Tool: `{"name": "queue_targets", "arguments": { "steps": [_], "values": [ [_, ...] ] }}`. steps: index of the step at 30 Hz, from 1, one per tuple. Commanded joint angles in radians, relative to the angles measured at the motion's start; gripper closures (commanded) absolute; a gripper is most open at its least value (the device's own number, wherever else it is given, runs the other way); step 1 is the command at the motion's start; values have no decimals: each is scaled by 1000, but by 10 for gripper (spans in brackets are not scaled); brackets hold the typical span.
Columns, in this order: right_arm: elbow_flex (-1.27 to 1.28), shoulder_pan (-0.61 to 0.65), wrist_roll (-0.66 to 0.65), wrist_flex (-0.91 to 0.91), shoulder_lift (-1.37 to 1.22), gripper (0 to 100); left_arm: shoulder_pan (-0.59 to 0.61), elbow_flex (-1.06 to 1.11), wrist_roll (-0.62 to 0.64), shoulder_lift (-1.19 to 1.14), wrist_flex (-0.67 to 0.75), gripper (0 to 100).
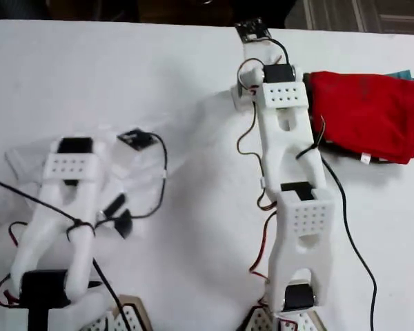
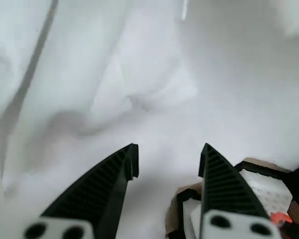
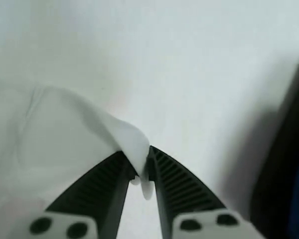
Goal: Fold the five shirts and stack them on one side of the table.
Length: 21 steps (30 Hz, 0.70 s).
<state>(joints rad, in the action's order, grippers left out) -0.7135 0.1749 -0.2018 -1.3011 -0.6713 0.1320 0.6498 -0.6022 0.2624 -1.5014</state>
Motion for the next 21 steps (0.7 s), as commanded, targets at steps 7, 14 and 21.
{"name": "queue_targets", "arguments": {
  "steps": [7, 14, 21],
  "values": [
    [-44, -7, -15, 84, -13, 980, -166, 120, 190, 31, 313, 779],
    [-44, -10, -17, 97, -30, 980, -252, 142, 249, 12, 376, 779],
    [-44, -8, -17, 96, -24, 980, -184, 150, 245, -175, 442, 781]
  ]
}}
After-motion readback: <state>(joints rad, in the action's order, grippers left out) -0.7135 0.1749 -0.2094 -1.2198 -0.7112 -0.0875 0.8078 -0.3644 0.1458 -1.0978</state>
